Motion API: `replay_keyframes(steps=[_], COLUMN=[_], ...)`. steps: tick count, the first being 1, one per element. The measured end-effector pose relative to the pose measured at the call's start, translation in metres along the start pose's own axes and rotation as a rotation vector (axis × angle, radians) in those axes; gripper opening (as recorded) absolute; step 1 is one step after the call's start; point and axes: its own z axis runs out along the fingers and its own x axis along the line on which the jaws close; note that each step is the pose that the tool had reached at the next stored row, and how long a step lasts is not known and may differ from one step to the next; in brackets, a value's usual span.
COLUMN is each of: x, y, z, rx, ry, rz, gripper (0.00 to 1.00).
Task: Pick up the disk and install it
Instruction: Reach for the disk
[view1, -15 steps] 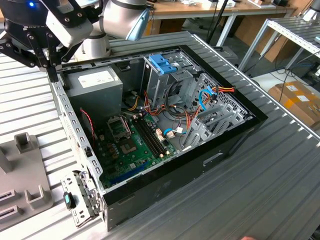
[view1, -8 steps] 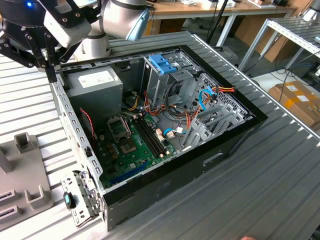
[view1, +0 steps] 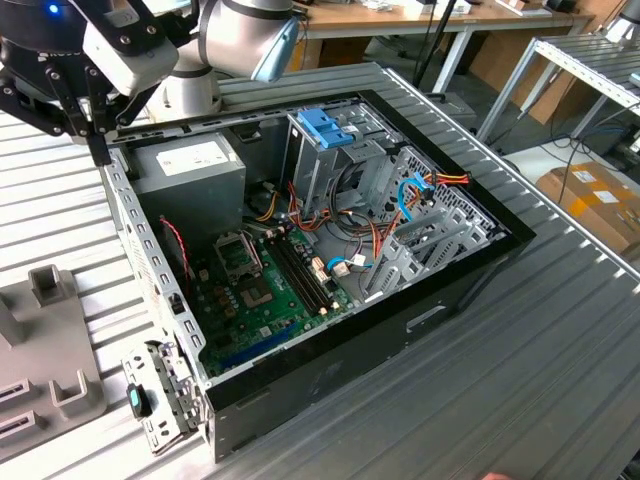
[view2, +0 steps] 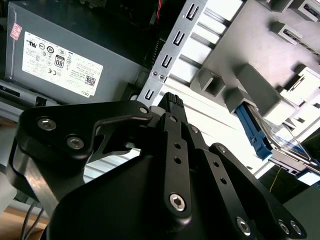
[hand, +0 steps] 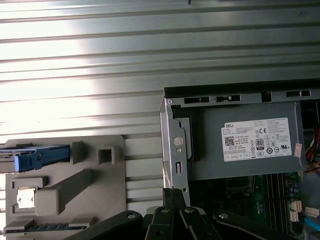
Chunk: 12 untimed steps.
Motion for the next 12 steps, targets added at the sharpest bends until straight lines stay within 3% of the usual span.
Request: replay_keyframes(steps=[12], x=[0.0031], y=[-0.0002], z=[-0.0001], rx=[0.0000], ry=[0.0000], rz=[0.000], gripper=[0.11])
